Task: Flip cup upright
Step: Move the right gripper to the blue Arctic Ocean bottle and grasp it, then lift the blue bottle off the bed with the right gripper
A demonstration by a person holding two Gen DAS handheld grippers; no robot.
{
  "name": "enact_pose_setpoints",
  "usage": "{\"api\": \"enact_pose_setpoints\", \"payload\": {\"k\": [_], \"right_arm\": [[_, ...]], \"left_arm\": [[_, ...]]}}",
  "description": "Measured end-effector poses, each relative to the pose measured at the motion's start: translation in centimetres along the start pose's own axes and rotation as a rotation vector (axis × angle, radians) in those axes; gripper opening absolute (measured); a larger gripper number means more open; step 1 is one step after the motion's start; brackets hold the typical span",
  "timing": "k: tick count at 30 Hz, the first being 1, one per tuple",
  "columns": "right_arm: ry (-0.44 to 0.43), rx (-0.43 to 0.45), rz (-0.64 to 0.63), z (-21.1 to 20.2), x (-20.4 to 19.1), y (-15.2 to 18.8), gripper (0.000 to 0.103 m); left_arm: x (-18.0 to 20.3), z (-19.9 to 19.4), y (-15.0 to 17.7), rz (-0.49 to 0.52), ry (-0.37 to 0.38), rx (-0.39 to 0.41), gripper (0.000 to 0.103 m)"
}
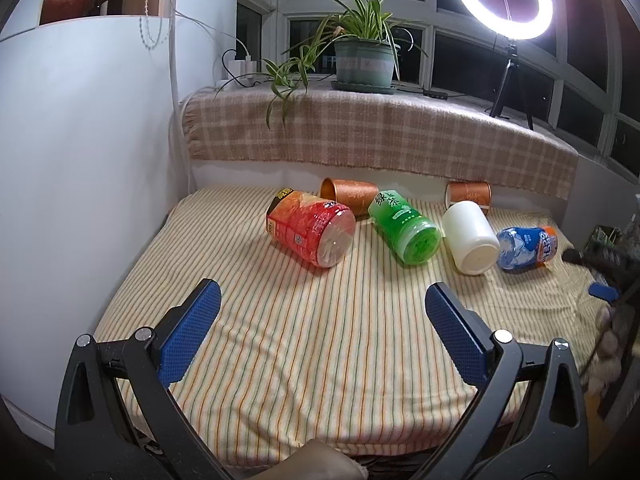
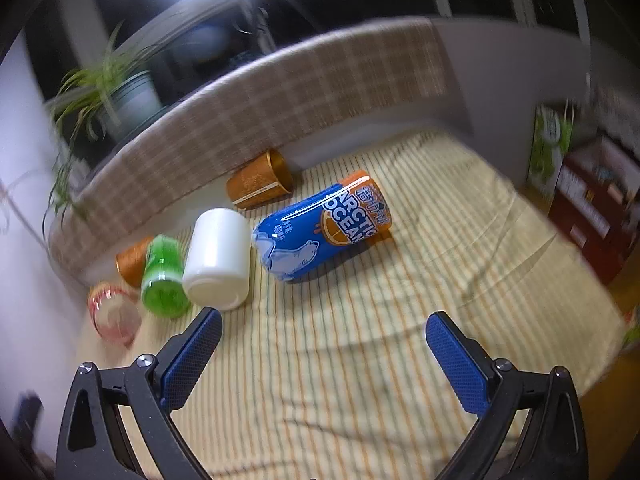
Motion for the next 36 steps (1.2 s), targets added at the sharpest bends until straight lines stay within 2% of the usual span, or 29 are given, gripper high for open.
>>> {"api": "enact_pose_setpoints", "payload": {"k": [5, 11, 19, 24, 31, 36], "right_arm": [[-0.045, -0.053, 0.172, 3.2, 1.5, -1.5, 0.102], [-0.06, -0.099, 0.378, 6.6, 3.1, -2.8, 0.098], [-0.095, -0.161, 0.601, 10.6, 3.5, -3.1, 0.098], [-0.096, -0.17, 0.657, 11.9, 2.9, -3.5, 0.098], [-0.051, -0.193, 0.679, 13.9, 2.7, -4.4, 0.098], [-0.049, -0.19, 0.647, 15.1, 2.4, -5.5, 0.085]], "left_arm": [[-0.5, 0.1, 0.2, 0.0, -0.008, -0.01, 0.103], [-1.5, 0.5, 0.4, -0.016, -0.027, -0.026, 0.103], [-2.2, 0.7, 0.6, -0.016, -0.035, -0.032, 0.103], [-2.5, 1.1, 0.6, -0.016, -0.043, -0.039, 0.103], [-3.2, 1.3, 0.6, -0.027, -0.054, -0.038, 0.103], [-3.3, 1.5, 0.6, -0.028, -0.059, -0.04, 0.103]]}}
Point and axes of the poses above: each gripper's, at about its wrist camera, not at the fingertips, and z roughly the way its jaws point, x to its right, y to its underside, the point moved 3 cm from there along z, roughly the way its jaws point, and after that the axes turned 13 degrees about -z, right-handed, at the moved point
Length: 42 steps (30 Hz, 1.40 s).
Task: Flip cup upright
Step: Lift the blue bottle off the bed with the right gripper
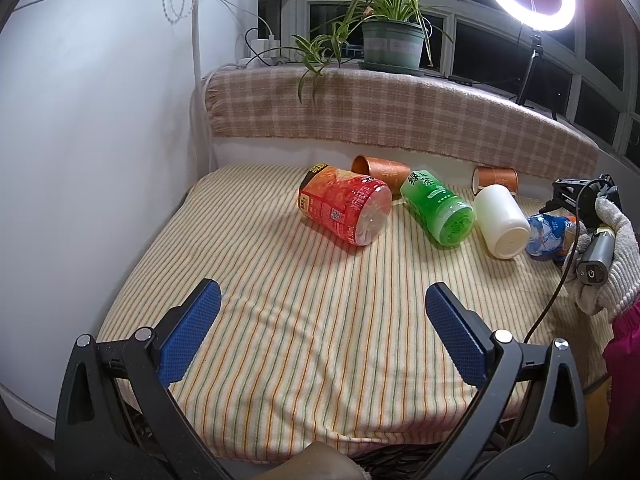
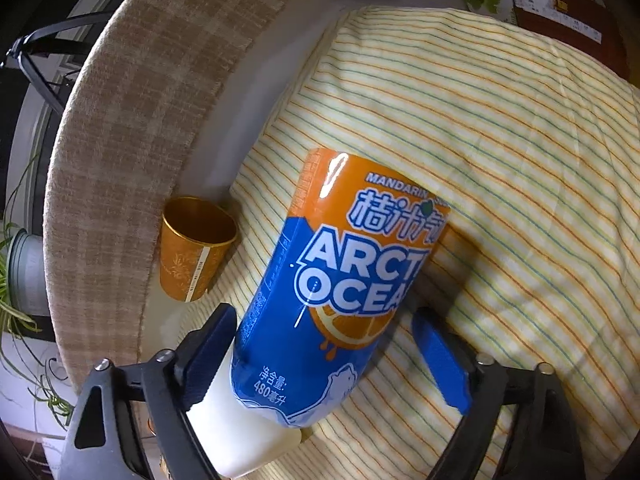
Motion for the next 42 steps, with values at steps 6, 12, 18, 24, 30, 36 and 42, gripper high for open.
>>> {"api": "enact_pose_setpoints", "payload": {"k": [6, 12, 18, 24, 30, 36, 42], "right_arm": [[-0.037, -0.002, -0.047, -0.6, 0.1, -0.1, 0.076], [-0.048, -0.002, -0.113, -2.3, 1.2, 0.6, 0.075], [-0.059, -0.017, -0.226, -4.3, 2.3, 1.7, 0.075], [-0.108, -0.048, -0.363, -7.2, 2.8, 4.4, 0.075], [-0.175, -0.148, -0.567, -8.3, 0.8, 9.0, 0.075], [-0.229, -0.236, -0.753, -8.1, -2.2, 13.3, 0.075], [-0.254, -0.286, -0.991, -8.4, -5.2, 17.7, 0.075]], "left_arm": [[0.0, -0.1, 0.1, 0.007, 0.001, 0.004, 0.103], [0.2, -0.5, 0.2, 0.008, -0.004, 0.011, 0.103], [0.5, -0.8, 0.3, 0.017, 0.002, 0.013, 0.103], [0.8, -0.9, 0.3, -0.001, 0.006, 0.001, 0.103], [0.7, -0.5, 0.1, -0.029, 0.021, -0.018, 0.103], [0.4, 0.4, 0.3, -0.05, 0.072, -0.088, 0.103], [-0.3, 1.5, 0.6, -0.11, 0.109, -0.161, 0.103]]}}
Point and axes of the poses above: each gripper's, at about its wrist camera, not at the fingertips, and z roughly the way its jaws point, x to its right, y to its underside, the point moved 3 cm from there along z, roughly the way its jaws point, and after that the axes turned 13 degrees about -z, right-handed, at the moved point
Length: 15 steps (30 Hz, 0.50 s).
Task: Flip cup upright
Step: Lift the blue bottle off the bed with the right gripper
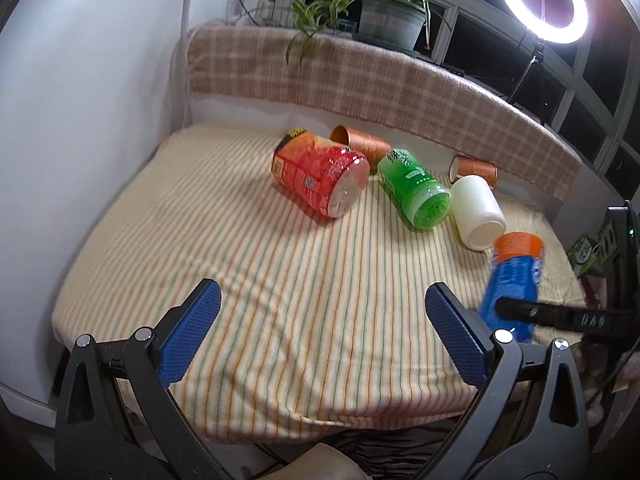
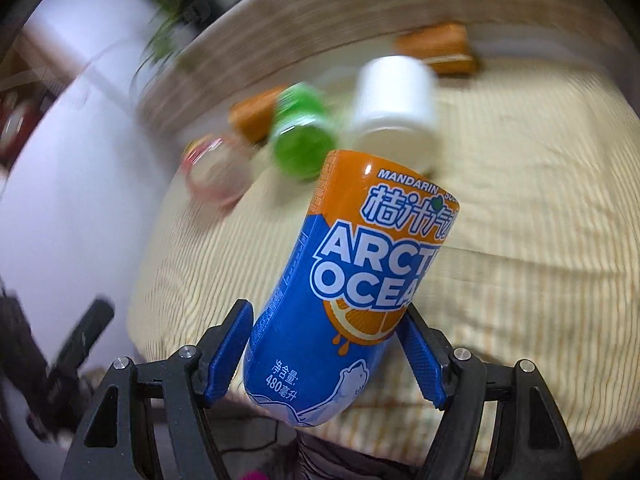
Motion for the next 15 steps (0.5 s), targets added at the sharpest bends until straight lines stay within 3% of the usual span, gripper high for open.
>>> {"api": "enact_pose_setpoints", "payload": {"k": [6, 15], "right_arm": [[-0.003, -0.074, -0.128, 2.5, -2.5, -0.9, 0.076], [0.01, -0.062, -0.164, 3.9, -3.5, -2.0, 0.082]], "left_arm": [[-0.1, 0.7, 0.2, -0.027, 0.032, -0.041, 0.103], [-0.2, 1.1, 0.1, -0.037, 0.051, -0.059, 0.103]]}}
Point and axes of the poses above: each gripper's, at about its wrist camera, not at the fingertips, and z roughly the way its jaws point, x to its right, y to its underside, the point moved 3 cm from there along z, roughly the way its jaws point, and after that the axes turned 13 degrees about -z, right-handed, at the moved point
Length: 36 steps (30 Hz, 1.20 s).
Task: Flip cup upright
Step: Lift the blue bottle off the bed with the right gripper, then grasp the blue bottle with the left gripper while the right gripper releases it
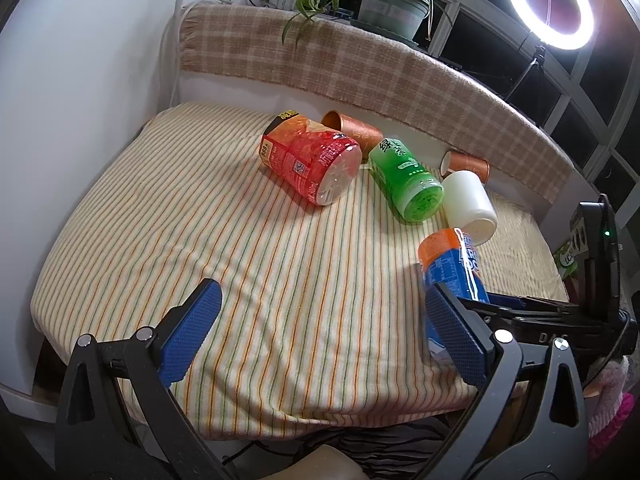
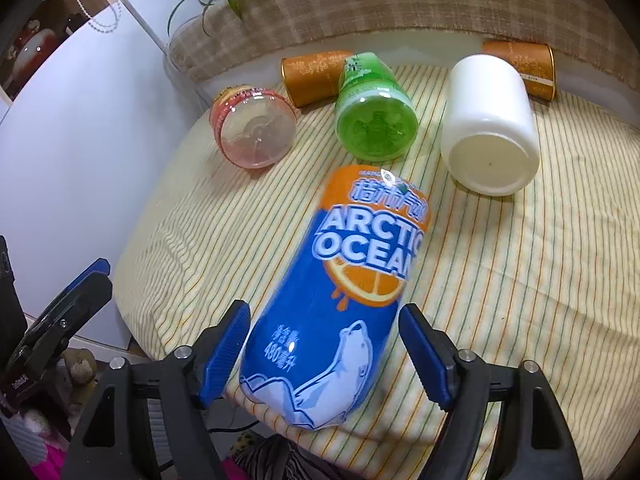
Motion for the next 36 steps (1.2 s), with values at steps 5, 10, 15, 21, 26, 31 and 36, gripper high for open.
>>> {"api": "enact_pose_setpoints", "payload": {"k": [5, 10, 15, 21, 26, 31, 36], "right_arm": [[0.023, 0.053, 0.005, -2.2, 0.2, 0.8, 0.084], [0.087, 0.105, 0.038, -4.9, 1.3, 2.7, 0.085], [0.162, 0.148, 0.101, -7.6, 3.0, 5.3, 0.085], [0.229, 0.17, 0.18, -9.7, 5.0, 7.9, 0.085], [0.245, 0.172, 0.243, -10.5, 6.5, 9.5, 0.085], [0.251, 0.167, 0.295, -10.5, 7.7, 10.6, 0.085], [0.241, 0.158, 0.313, -10.2, 8.0, 11.0, 0.085]], "left_arm": [[0.8, 0.6, 0.0, -0.005, 0.043, -0.041, 0.103], [2.3, 2.0, -0.2, 0.001, 0.098, -0.108, 0.103], [4.2, 3.7, -0.2, -0.013, 0.187, -0.217, 0.101], [6.7, 7.3, -0.3, -0.054, 0.274, -0.372, 0.095], [8.1, 10.1, -0.1, -0.085, 0.309, -0.474, 0.088], [8.8, 12.1, 0.2, -0.101, 0.31, -0.533, 0.084], [9.2, 13.2, 0.4, -0.101, 0.308, -0.56, 0.083]]}}
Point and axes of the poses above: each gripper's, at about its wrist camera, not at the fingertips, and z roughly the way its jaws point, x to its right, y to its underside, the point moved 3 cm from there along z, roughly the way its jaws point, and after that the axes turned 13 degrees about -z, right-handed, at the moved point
